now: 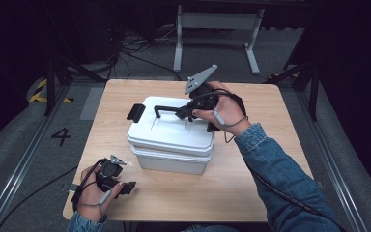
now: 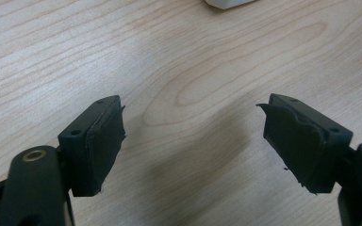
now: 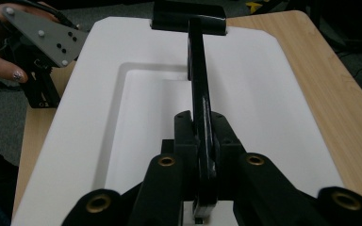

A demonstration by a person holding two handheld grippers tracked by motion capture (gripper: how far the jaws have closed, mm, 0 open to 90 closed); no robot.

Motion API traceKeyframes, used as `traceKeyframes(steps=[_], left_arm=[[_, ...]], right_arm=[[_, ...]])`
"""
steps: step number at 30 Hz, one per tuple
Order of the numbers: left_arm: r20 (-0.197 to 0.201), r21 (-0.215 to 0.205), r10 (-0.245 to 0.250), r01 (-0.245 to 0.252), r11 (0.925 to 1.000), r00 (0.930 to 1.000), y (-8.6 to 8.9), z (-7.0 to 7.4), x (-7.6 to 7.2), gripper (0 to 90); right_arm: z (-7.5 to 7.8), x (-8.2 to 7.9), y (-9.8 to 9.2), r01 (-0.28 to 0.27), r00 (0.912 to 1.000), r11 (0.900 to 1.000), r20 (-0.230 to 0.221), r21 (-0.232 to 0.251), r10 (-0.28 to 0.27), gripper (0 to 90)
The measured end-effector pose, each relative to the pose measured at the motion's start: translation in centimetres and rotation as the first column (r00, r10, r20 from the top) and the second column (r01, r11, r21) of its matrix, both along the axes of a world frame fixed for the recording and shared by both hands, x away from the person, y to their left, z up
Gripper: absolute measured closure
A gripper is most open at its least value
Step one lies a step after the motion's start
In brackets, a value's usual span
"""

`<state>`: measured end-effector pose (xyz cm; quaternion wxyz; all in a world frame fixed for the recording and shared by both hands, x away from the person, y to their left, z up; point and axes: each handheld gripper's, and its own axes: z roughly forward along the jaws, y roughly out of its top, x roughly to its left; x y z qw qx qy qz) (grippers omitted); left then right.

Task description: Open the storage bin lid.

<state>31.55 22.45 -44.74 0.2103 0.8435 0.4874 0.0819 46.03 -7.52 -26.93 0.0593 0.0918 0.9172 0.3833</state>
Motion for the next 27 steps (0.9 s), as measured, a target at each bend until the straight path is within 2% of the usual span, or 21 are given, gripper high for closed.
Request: traceKeyframes(steps=[10,18,19,21,22,24,26,27], left_arm=[[-0.011,0.006,0.002,-0.002,1.0000,0.9999,0.0,-0.1,-0.2,21.7],[-0.010,0.011,-0.011,0.011,0.9999,0.9999,-0.1,-0.1,0.0,21.7],[-0.015,0.005,-0.007,0.007,1.0000,0.9999,-0.3,-0.2,0.0,21.7],[-0.015,0.013,-0.018,0.018,0.9998,0.9997,-0.4,-0.2,0.2,21.7],[-0.017,0.011,-0.017,0.017,0.9998,0.9997,-0.5,-0.2,0.3,21.7],[-0.016,0.013,-0.022,0.022,0.9997,0.9996,-0.6,-0.2,0.4,21.7],[-0.017,0.013,-0.024,0.024,0.9996,0.9996,-0.7,-0.2,0.4,21.7],[-0.018,0.013,-0.023,0.024,0.9996,0.9996,-0.7,-0.3,0.5,21.7]], right_arm=[[2.0,0.0,-3.3,0.068,0.9971,0.996,0.029,0.061,-0.070,85.0],[2.7,0.4,-7.5,0.159,0.9861,0.983,0.035,0.091,-0.162,85.0],[2.7,0.4,-7.5,0.159,0.9861,0.983,0.035,0.091,-0.162,85.0],[2.8,0.4,-8.8,0.187,0.9810,0.977,0.035,0.099,-0.191,84.9],[2.9,0.5,-9.9,0.212,0.9755,0.972,0.035,0.105,-0.217,85.0],[2.9,0.5,-10.3,0.222,0.9733,0.969,0.034,0.107,-0.227,85.0],[2.8,0.7,-11.8,0.260,0.9639,0.959,0.030,0.114,-0.264,85.0],[2.7,0.8,-12.9,0.286,0.9562,0.951,0.029,0.117,-0.291,84.9]])
